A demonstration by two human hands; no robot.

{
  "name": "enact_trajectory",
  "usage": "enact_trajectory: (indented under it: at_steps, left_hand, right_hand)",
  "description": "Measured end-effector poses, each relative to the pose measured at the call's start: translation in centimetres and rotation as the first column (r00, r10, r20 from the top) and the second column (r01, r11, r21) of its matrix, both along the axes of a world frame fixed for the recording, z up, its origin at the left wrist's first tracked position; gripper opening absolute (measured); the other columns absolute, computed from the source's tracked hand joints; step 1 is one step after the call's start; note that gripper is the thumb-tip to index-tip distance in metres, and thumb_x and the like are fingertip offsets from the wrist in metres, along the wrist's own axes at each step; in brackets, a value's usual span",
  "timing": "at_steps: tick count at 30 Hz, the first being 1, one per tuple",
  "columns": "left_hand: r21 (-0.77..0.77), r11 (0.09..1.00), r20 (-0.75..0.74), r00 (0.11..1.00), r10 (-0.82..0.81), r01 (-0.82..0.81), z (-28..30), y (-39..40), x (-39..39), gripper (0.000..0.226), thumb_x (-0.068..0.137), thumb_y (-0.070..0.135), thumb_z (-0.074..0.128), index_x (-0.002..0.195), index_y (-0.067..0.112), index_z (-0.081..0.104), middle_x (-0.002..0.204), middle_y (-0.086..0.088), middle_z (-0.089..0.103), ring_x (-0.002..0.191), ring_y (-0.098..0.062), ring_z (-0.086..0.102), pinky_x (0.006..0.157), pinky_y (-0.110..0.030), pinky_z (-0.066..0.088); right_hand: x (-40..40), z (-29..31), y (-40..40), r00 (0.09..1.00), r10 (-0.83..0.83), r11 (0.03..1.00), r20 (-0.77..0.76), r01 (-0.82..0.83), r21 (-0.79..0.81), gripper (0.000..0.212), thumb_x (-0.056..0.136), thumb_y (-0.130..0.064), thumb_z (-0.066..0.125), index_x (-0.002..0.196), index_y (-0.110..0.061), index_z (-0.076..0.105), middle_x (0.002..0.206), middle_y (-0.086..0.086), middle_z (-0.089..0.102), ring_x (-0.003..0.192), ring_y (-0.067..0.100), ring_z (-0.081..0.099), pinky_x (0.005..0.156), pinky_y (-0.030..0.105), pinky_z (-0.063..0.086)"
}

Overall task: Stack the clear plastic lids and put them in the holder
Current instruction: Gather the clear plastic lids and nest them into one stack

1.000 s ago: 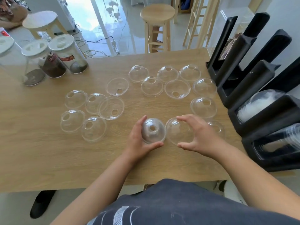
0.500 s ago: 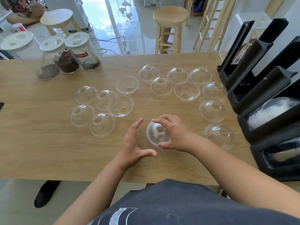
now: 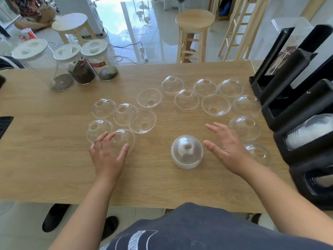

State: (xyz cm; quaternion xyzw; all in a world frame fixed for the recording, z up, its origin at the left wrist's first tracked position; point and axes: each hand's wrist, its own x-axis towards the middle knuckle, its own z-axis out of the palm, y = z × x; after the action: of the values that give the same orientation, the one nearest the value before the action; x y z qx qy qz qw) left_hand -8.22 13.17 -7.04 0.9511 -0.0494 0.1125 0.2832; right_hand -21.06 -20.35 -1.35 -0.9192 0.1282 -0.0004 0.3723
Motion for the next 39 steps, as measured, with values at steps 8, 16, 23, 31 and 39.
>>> enact_trajectory:
  at_steps: [8,16,23,31,39]
  left_hand:
    - [-0.117,0.986,-0.1,0.986,-0.132,0.12,-0.5,-1.7,-2.6,0.039,0.081,0.028,0.078,0.116,0.017,0.062,0.145,-0.006,0.039,0.134,-0.03,0.038,0.106,-0.033,0.025]
    - [-0.277,0.9,-0.127,0.916,-0.381,0.336,0.0,-5.0,-5.4,0.034,0.075,0.016,0.083,0.099,0.015,0.059,0.149,-0.01,0.037,0.133,-0.019,0.037,0.088,0.007,0.027]
    - [-0.309,0.87,-0.073,0.903,-0.424,0.383,1.0,-5.2,-5.5,0.016,0.081,0.025,0.076,0.086,0.025,0.06,0.147,0.005,0.034,0.14,-0.017,0.031,0.112,-0.029,0.026]
    - [-0.404,0.855,-0.132,0.903,-0.408,0.327,2.9,-5.8,-6.1,0.022,0.088,0.045,0.061,0.087,0.023,0.061,0.146,0.006,0.037,0.14,-0.01,0.032,0.112,-0.03,0.026]
    - [-0.493,0.764,0.009,0.88,-0.475,0.417,5.8,-9.7,-5.3,0.031,0.088,0.061,0.052,0.086,0.03,0.05,0.133,0.02,0.041,0.131,-0.018,0.047,0.104,-0.047,0.045]
  right_hand:
    - [-5.9,-1.3,-3.2,0.917,-0.293,0.928,-0.271,0.204,-0.313,0.064,0.084,-0.046,0.062,0.142,-0.038,0.034,0.159,0.0,0.012,0.147,0.025,0.003,0.118,0.051,0.014]
    - [-6.3,-2.1,-1.5,0.911,-0.377,0.917,-0.167,0.343,-0.202,0.07,0.082,-0.029,0.07,0.142,-0.033,0.034,0.157,0.003,0.012,0.143,0.028,0.017,0.111,0.044,0.026]
    - [-5.3,-2.7,-0.9,0.945,-0.299,0.944,-0.135,0.273,-0.184,0.079,0.074,-0.043,0.076,0.14,-0.034,0.033,0.153,0.002,0.027,0.139,0.027,0.027,0.111,0.041,0.026]
    - [-4.7,-2.9,-1.2,0.926,-0.377,0.922,0.025,0.378,-0.089,0.077,0.067,-0.037,0.084,0.13,-0.031,0.039,0.133,0.003,0.046,0.122,0.027,0.044,0.099,0.039,0.038]
    - [-3.5,-0.2,-1.0,0.924,-0.37,0.926,0.098,0.36,0.112,0.074,0.062,-0.045,0.085,0.123,-0.039,0.043,0.129,-0.009,0.041,0.118,0.006,0.041,0.095,0.03,0.038]
